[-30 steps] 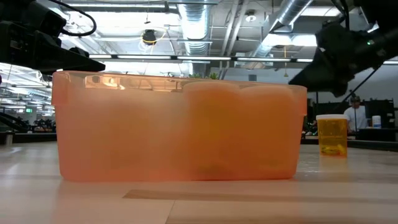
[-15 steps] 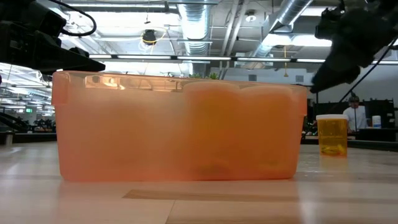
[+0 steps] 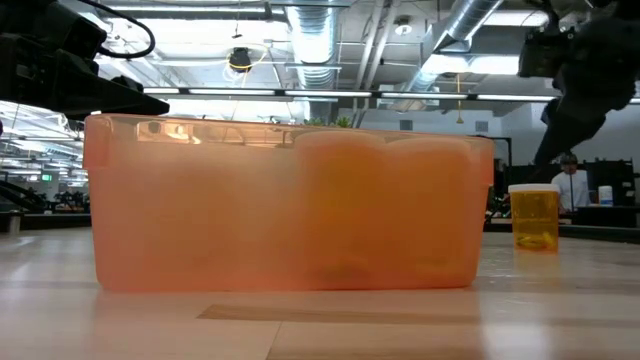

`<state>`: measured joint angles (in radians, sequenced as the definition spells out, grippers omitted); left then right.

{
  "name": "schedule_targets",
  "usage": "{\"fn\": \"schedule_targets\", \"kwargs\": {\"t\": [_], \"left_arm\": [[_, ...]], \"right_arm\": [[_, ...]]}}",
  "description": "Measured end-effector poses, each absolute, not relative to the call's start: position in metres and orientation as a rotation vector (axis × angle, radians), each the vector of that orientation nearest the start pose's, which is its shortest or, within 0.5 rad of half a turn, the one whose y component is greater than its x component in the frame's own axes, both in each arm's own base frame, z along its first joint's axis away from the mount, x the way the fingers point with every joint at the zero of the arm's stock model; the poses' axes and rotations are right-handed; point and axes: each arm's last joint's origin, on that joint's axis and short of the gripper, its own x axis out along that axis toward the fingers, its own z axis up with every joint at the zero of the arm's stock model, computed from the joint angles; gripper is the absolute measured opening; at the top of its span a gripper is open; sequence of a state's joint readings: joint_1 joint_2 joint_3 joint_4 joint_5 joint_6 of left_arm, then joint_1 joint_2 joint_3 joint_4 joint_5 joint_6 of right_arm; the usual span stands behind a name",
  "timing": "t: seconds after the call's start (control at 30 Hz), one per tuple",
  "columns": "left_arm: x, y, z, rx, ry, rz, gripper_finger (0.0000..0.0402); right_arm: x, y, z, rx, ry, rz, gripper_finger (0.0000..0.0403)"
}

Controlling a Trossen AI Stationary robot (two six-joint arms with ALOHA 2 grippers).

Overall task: Pick and place pill bottles into a basket
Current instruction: Put the orange pill bottle into the orange bin

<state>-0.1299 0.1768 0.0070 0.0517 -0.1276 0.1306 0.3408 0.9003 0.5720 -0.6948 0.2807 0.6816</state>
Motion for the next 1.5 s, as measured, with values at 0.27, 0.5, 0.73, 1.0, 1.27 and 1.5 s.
{"fn": "schedule_targets", "kwargs": {"t": [0.27, 0.5, 0.73, 1.0, 1.27, 1.5], "left_arm": [[0.107, -0.01, 0.156, 0.145, 0.116, -0.01, 0.0242], [0.107, -0.01, 0.156, 0.145, 0.117, -0.01, 0.0242], [0.107, -0.01, 0.156, 0.145, 0.117, -0.01, 0.0242], [0.107, -0.01, 0.156, 0.147, 0.117, -0.01, 0.0242], [0.107, -0.01, 0.156, 0.149, 0.117, -0.01, 0.0242], [0.107, -0.01, 0.156, 0.149, 0.117, -0.01, 0.0242]], "right_arm": [[0.159, 0.048, 0.191, 0.281, 1.049, -0.297, 0.0266], [0.171, 0.054, 0.176, 0.269, 1.121, -0.276, 0.0266], [0.179, 0.057, 0.171, 0.261, 1.108, -0.25, 0.0266], [0.189, 0.054, 0.165, 0.232, 1.097, -0.246, 0.0266], [0.197, 0.05, 0.155, 0.212, 1.121, -0.265, 0.0263], [0.198, 0.051, 0.153, 0.21, 1.129, -0.266, 0.0207]]}}
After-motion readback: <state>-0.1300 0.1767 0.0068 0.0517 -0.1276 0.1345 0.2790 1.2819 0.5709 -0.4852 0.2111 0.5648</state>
